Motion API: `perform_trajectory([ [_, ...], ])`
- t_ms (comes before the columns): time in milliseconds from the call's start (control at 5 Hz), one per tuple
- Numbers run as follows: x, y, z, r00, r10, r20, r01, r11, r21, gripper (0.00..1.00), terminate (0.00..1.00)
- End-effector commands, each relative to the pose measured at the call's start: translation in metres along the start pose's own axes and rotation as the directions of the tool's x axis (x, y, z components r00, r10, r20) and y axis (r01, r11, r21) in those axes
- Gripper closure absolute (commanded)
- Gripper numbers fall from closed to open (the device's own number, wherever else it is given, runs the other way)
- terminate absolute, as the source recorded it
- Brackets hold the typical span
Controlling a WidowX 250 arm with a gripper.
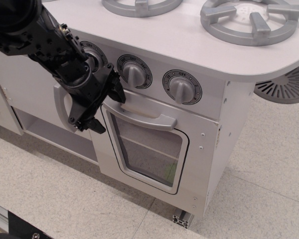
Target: Open oven
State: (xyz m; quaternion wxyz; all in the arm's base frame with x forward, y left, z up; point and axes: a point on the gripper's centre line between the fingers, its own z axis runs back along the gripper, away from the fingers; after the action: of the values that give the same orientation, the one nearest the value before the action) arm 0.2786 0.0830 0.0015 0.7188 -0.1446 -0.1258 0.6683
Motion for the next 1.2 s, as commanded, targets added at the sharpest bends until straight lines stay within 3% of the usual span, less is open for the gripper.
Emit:
perform_trajectory([
  [0, -0.006, -0.014, -0.015, 0.993, -0.083, -0.082, 0.084, 0.996, 0.014, 0.0, 0.0],
  [200, -0.004, 0.004, -0.02, 0.987, -0.126, -0.099, 0.136, 0.985, 0.107, 0.0, 0.0],
  [400, 0.001, 0.025, -0.008, 0.979, -0.19, -0.074, 0.2, 0.966, 0.166, 0.0, 0.0],
  [600, 0.006, 0.043, 0.008, 0.963, -0.263, -0.058, 0.268, 0.922, 0.278, 0.0, 0.0],
  [800, 0.001, 0.055, 0.031, 0.922, -0.383, -0.052, 0.376, 0.858, 0.351, 0.0, 0.0],
  [1000, -0.003, 0.053, 0.059, 0.879, -0.477, -0.027, 0.449, 0.806, 0.386, 0.0, 0.0],
])
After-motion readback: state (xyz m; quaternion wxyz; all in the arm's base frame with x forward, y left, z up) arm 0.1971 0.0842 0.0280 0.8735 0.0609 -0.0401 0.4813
